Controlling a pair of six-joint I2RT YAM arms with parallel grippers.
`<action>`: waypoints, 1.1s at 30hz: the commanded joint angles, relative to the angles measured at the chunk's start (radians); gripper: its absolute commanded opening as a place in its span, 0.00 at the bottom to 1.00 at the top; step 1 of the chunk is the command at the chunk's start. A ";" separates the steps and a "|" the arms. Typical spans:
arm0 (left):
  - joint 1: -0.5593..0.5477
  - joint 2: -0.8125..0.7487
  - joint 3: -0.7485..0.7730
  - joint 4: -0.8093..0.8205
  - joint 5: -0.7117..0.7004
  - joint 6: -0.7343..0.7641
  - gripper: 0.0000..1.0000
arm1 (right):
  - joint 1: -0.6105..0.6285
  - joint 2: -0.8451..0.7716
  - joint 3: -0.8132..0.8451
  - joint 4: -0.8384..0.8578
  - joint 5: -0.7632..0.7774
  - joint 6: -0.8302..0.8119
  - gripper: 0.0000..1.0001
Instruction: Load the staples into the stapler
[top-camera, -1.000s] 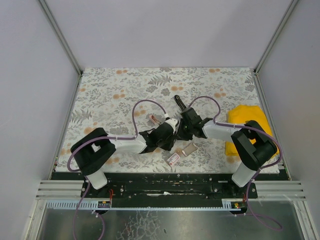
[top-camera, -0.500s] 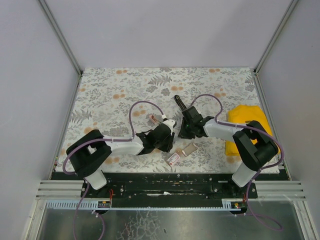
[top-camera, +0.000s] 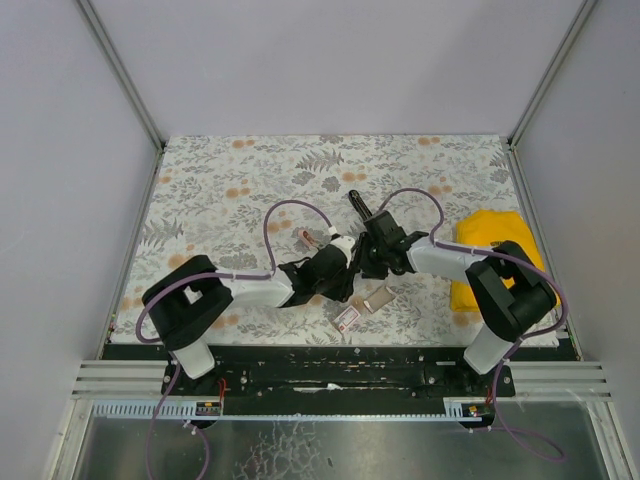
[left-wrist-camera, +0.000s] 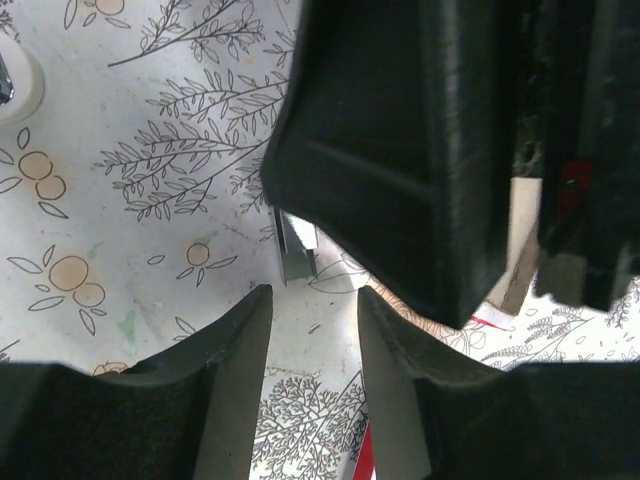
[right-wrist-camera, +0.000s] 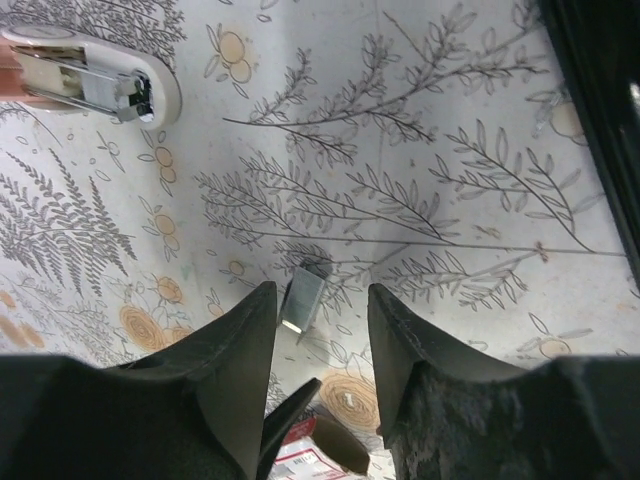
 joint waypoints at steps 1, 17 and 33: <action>-0.007 0.032 0.021 0.046 -0.018 0.008 0.37 | 0.010 0.033 0.053 0.045 -0.034 0.027 0.49; -0.009 0.027 -0.007 0.037 -0.040 0.006 0.22 | 0.046 0.094 0.080 -0.010 0.014 0.049 0.29; -0.010 -0.041 -0.060 0.030 -0.040 0.003 0.20 | 0.001 0.043 0.171 -0.148 0.160 -0.047 0.18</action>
